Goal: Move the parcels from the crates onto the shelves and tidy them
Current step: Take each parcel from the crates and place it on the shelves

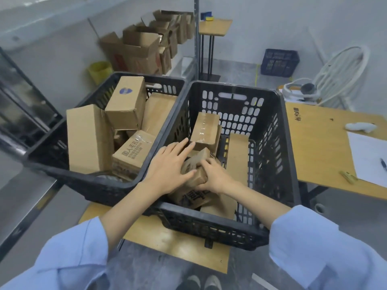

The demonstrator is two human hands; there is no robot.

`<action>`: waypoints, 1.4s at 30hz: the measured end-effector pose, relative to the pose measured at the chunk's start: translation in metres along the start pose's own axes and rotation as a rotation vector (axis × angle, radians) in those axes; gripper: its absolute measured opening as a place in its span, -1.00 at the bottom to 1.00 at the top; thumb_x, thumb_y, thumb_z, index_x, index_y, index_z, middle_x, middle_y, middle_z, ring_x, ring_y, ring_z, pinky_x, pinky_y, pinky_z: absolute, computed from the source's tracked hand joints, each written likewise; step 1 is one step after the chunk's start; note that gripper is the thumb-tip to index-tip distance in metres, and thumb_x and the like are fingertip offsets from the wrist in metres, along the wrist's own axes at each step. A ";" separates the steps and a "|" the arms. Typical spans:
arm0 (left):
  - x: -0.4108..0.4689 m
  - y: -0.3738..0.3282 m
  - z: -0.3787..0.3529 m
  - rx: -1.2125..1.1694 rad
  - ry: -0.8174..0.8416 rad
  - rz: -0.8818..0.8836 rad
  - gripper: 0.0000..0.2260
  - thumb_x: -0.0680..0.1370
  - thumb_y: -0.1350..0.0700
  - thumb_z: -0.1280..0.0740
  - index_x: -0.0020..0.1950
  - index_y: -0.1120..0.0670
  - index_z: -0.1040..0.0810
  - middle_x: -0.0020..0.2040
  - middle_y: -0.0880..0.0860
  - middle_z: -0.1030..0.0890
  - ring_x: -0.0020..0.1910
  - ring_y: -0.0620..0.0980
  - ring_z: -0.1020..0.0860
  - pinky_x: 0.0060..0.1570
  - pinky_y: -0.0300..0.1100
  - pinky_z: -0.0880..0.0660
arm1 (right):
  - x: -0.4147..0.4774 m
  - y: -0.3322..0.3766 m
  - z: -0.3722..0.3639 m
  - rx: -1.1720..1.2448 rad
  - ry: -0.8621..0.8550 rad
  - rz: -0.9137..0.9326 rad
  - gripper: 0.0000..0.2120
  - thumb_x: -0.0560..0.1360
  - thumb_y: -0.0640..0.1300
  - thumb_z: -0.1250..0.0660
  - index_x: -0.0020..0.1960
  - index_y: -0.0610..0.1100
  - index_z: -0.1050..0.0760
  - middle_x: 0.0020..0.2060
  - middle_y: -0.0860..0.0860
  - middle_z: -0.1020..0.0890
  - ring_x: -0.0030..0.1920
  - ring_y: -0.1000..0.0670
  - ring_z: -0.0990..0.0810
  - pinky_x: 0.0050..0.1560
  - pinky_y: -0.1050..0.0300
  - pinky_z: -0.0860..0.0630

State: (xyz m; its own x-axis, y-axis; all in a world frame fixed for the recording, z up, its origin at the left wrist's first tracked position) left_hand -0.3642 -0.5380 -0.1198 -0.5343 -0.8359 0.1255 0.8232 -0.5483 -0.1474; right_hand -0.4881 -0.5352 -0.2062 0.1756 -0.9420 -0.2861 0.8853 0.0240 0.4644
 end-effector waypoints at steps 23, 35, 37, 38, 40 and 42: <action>0.038 0.015 -0.082 -0.569 0.332 0.285 -0.11 0.33 0.02 -0.59 0.52 0.07 -0.17 0.40 0.09 -0.40 0.37 0.05 -0.38 0.30 0.02 -0.45 | -0.030 -0.067 0.029 0.409 -0.050 -0.219 -0.37 0.43 -0.18 -0.51 0.37 -0.07 -0.25 0.36 -0.06 -0.44 0.29 -0.04 -0.46 0.14 0.17 -0.46; 0.048 0.003 0.015 -0.680 -0.086 0.150 -0.16 0.36 0.12 -0.58 0.53 0.04 -0.21 0.44 0.02 -0.39 0.39 -0.02 -0.38 0.35 0.01 -0.40 | -0.056 -0.035 0.121 0.553 -0.405 -0.082 -0.13 0.36 -0.16 -0.58 0.51 -0.09 -0.15 0.41 -0.01 -0.37 0.35 0.03 -0.37 0.29 0.16 -0.35; 0.054 0.005 0.036 -0.683 -0.141 0.151 -0.12 0.35 0.12 -0.59 0.55 0.05 -0.18 0.45 0.03 -0.37 0.39 -0.02 -0.38 0.36 0.01 -0.40 | -0.060 -0.024 0.140 0.592 -0.460 -0.042 -0.09 0.36 -0.18 -0.58 0.53 -0.08 -0.11 0.41 0.02 -0.35 0.33 0.11 -0.34 0.23 0.33 -0.34; 0.057 0.006 0.045 -0.694 -0.161 0.147 -0.11 0.34 0.12 -0.59 0.55 0.06 -0.18 0.45 0.04 -0.36 0.38 -0.02 -0.38 0.35 -0.01 -0.40 | -0.062 -0.019 0.148 0.624 -0.482 -0.023 -0.07 0.36 -0.20 -0.58 0.55 -0.08 -0.09 0.39 0.05 -0.35 0.30 0.15 -0.33 0.13 0.48 -0.33; 0.063 0.005 0.060 -0.741 -0.178 0.128 -0.11 0.35 0.14 -0.59 0.56 0.08 -0.18 0.43 0.05 -0.32 0.33 -0.06 -0.38 0.29 -0.13 -0.42 | -0.064 -0.013 0.161 0.711 -0.520 0.000 -0.02 0.36 -0.23 -0.57 0.57 -0.07 -0.03 0.31 0.10 -0.34 0.26 0.17 -0.33 -0.01 0.57 -0.34; 0.066 0.004 0.073 -0.798 -0.175 0.126 -0.15 0.38 0.18 -0.57 0.56 0.08 -0.18 0.41 0.03 -0.26 0.25 -0.13 -0.35 0.13 -0.42 -0.39 | -0.066 -0.009 0.171 0.826 -0.545 -0.001 0.01 0.38 -0.23 -0.56 0.59 -0.07 0.03 0.27 0.13 -0.32 0.25 0.17 -0.34 0.02 0.50 -0.38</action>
State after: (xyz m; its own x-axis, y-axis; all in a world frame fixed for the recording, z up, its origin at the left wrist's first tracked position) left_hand -0.3817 -0.5934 -0.0411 -0.3554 -0.9125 0.2025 0.4559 -0.3584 -0.8147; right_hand -0.5811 -0.5306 -0.0485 -0.2306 -0.9722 0.0414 0.2703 -0.0231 0.9625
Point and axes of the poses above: each hand's wrist, its own x-axis towards the middle knuckle, its own z-axis out of the back of the hand, y = z × x, the point moved 8 cm from there along x, towards the middle knuckle
